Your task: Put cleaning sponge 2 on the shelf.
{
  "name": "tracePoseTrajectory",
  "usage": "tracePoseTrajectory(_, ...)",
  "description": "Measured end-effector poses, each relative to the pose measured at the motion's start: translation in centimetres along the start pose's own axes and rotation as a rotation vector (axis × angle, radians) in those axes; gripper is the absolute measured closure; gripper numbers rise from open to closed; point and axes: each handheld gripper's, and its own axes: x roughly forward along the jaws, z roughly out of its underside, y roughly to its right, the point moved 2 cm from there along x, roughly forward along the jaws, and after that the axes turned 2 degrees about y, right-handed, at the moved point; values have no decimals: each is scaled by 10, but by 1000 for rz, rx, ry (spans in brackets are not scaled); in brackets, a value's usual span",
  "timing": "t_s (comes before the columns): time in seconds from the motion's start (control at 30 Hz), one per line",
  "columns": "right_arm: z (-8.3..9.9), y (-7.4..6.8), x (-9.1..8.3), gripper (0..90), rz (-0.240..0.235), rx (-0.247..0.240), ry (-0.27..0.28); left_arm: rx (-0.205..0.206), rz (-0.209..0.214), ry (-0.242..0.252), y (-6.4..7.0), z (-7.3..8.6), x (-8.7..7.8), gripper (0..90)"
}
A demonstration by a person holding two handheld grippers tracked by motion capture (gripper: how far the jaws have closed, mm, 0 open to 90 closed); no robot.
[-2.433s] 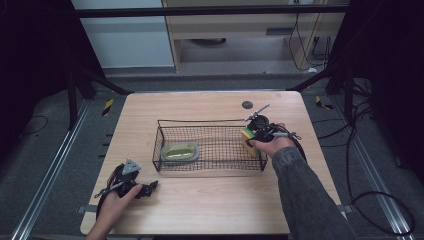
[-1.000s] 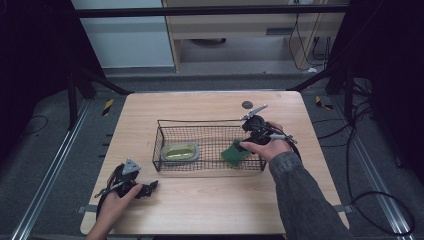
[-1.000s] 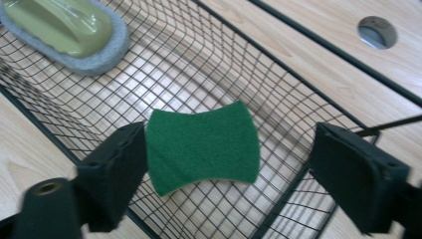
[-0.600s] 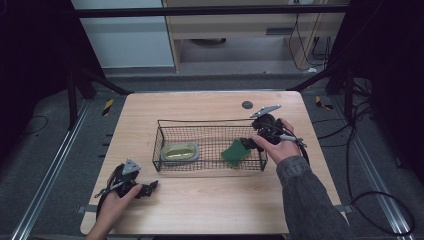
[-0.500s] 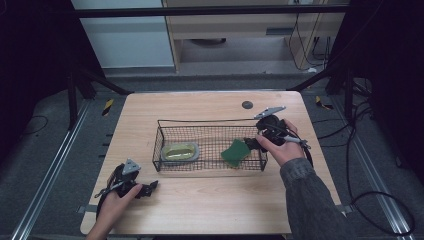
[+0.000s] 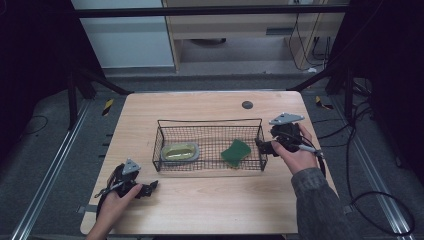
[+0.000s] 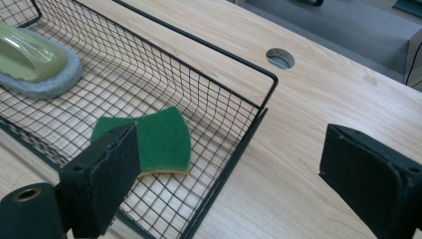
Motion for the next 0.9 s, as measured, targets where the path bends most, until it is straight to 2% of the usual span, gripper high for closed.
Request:
tracePoseTrajectory(0.07, 10, 3, -7, 94, 7, 1, 18, 0, 0, 0, 0, 0, 0, 0)
tracePoseTrajectory(0.23, 25, 8, -13, 93, 18, 8, 21, 0, 0, 0, 0, 0, 0, 0)
tracePoseTrajectory(0.37, 40, 15, -14, 92, 28, 42, 18, 0, 0, 0, 0, 0, 0, 0)
tracePoseTrajectory(0.4, 47, 18, -13, 92, 33, 59, 20, 0, -1, 0, 0, 0, 0, 0)
tracePoseTrajectory(0.47, 52, 22, -13, 92, 38, 63, 17, -1, -1, 0, 0, 0, 0, 0)
tracePoseTrajectory(0.83, 71, 37, -3, 92, 64, 100, -28, 0, 0, 0, 0, 0, 0, 0)
tracePoseTrajectory(0.9, 75, 39, 1, 92, 59, 125, -39, -1, 1, 0, 0, 0, 0, 0)
